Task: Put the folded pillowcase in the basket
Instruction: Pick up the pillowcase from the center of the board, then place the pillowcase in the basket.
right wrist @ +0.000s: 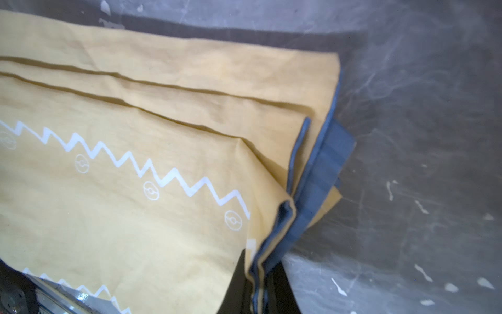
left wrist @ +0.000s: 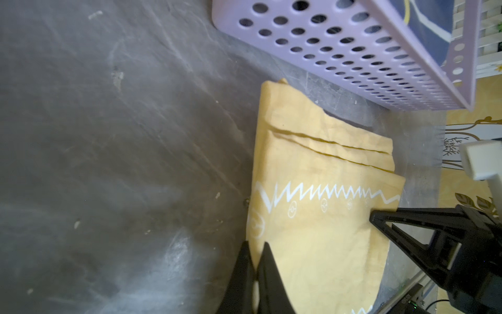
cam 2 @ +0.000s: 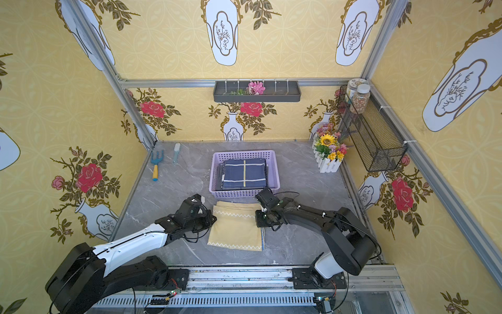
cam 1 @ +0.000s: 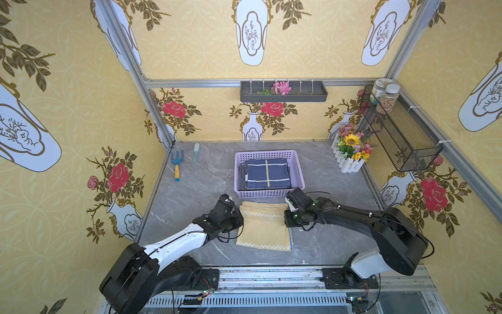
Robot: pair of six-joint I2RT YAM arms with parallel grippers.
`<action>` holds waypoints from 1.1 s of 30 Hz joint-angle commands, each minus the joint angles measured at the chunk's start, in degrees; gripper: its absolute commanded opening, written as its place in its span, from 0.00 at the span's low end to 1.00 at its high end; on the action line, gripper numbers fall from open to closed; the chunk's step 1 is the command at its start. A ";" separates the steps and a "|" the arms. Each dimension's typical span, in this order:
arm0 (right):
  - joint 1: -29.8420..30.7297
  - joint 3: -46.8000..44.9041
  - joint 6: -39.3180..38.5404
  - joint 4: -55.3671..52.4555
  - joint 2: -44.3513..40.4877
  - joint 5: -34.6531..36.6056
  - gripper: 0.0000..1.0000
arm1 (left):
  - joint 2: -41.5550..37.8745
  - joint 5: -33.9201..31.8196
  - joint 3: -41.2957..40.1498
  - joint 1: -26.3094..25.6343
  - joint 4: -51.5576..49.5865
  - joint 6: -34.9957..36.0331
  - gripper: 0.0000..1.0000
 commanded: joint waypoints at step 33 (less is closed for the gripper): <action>-8.55 12.08 -6.33 -4.73 -13.96 5.74 0.07 | -4.20 -9.08 18.11 -0.05 -3.31 9.16 0.00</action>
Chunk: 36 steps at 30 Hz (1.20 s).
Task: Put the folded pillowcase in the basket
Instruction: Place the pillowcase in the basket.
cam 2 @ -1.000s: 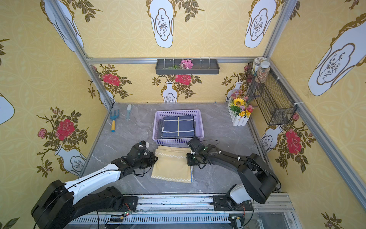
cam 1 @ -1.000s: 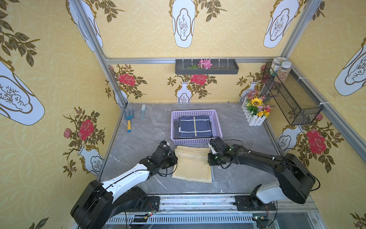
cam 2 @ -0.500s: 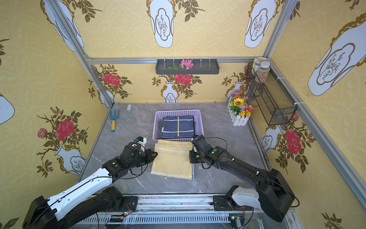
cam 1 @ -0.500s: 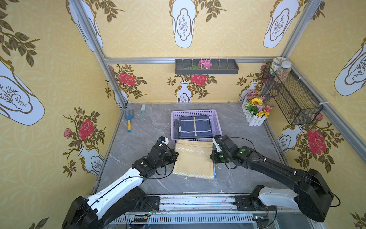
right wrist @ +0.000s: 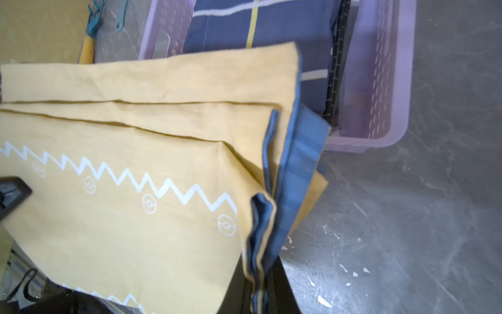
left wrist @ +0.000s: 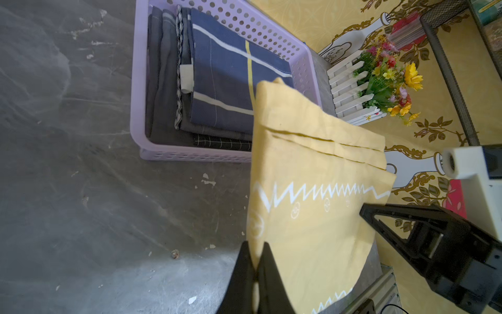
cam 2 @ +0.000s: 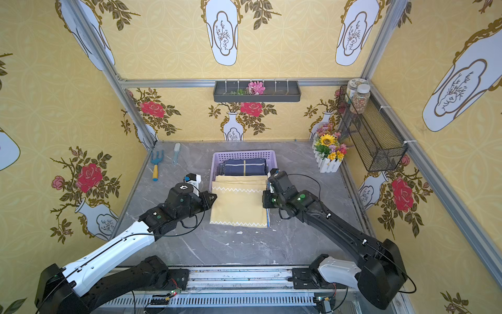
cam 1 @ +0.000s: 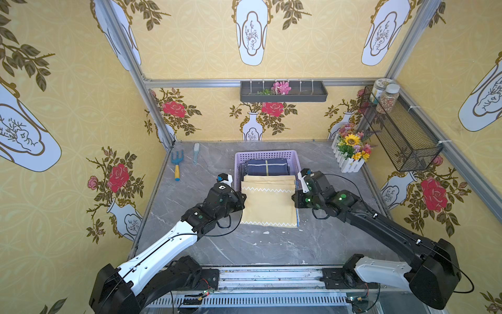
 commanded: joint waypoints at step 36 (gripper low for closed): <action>-16.18 32.20 -13.85 5.84 35.36 -13.12 0.07 | 34.64 9.46 20.11 16.45 20.14 13.45 0.00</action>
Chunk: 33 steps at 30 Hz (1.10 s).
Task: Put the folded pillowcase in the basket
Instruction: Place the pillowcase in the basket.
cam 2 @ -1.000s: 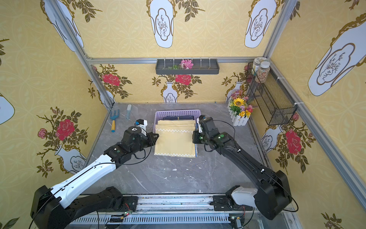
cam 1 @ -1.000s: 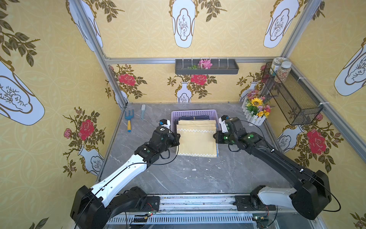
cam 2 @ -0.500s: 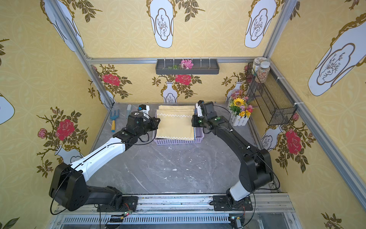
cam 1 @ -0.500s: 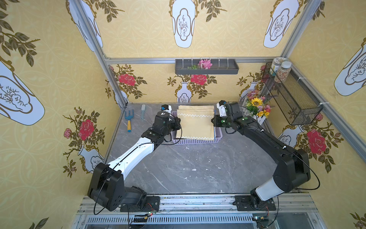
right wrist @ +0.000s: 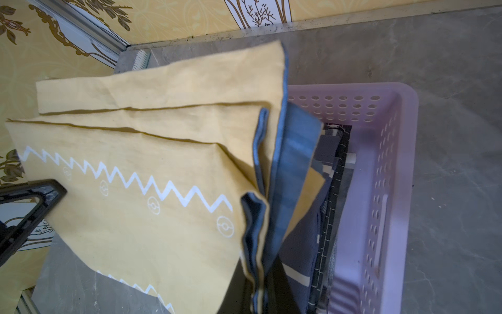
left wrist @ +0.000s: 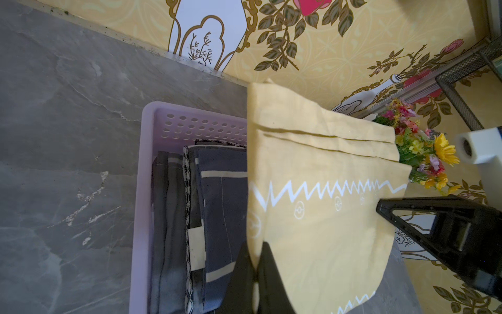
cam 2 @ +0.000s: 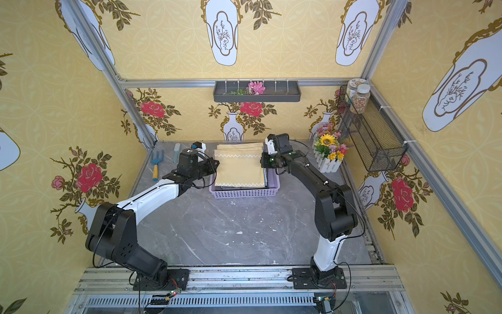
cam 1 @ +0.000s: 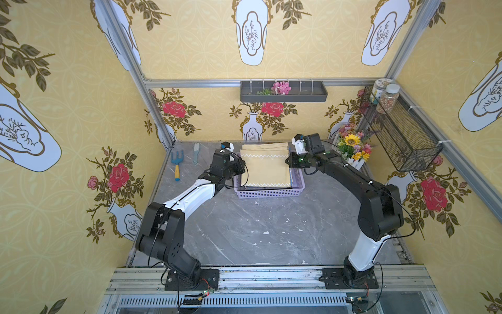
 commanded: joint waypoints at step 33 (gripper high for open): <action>-1.89 2.09 0.60 1.81 3.62 -1.07 0.65 | 5.57 -1.03 4.00 0.89 -0.61 0.40 1.00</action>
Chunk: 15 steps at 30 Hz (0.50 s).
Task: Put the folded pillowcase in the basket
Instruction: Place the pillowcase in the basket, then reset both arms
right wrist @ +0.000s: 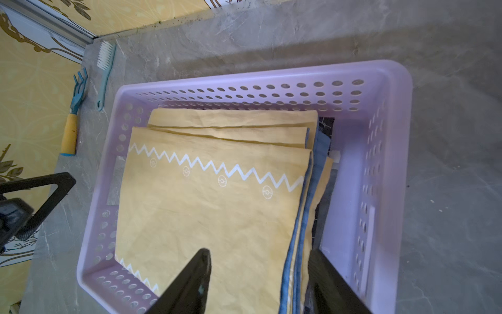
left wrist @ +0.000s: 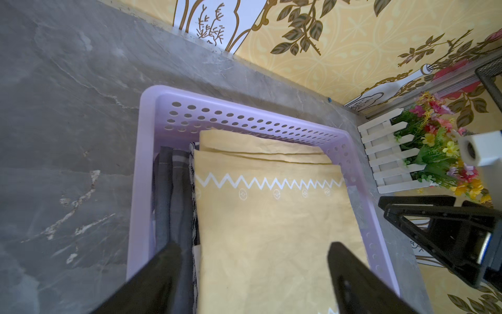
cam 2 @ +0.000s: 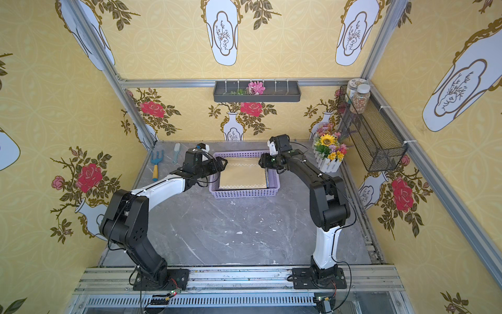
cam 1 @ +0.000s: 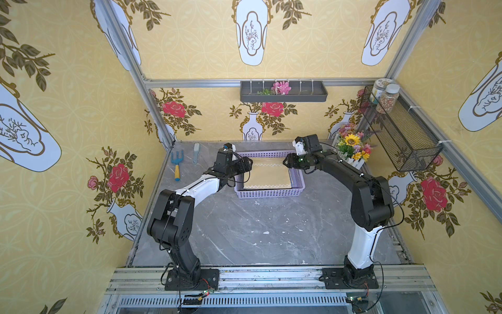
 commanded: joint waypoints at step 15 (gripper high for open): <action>0.02 -20.95 -2.19 13.86 -25.36 7.94 0.97 | -22.21 -7.22 -13.31 0.19 6.48 3.48 1.00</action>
